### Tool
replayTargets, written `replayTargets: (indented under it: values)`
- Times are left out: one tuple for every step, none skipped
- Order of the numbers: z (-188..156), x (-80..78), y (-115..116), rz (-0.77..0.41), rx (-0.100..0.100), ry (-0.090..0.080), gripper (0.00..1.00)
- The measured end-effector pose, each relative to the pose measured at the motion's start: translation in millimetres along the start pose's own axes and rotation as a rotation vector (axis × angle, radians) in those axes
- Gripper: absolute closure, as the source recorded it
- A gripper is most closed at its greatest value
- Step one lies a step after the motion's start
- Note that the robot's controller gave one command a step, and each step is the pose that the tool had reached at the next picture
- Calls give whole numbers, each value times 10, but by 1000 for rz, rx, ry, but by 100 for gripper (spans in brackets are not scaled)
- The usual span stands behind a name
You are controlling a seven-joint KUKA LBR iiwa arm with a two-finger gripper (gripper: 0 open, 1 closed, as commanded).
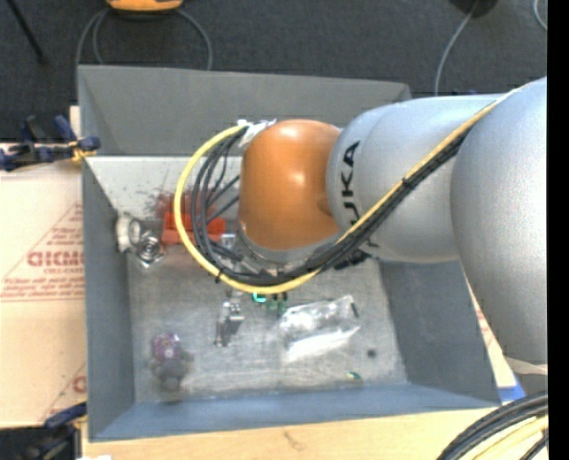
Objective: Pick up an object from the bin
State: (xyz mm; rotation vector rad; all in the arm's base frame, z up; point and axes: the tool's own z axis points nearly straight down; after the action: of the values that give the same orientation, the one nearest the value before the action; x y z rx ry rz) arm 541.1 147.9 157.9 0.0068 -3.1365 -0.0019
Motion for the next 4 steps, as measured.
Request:
replayTargets:
  values:
    - [837,502,446,-418,1,-23,0]
    - [572,578,631,-898,3,-9,0]
    - [580,570,769,-1324,4,-9,0]
    - [848,579,863,-1712,9,-14,0]
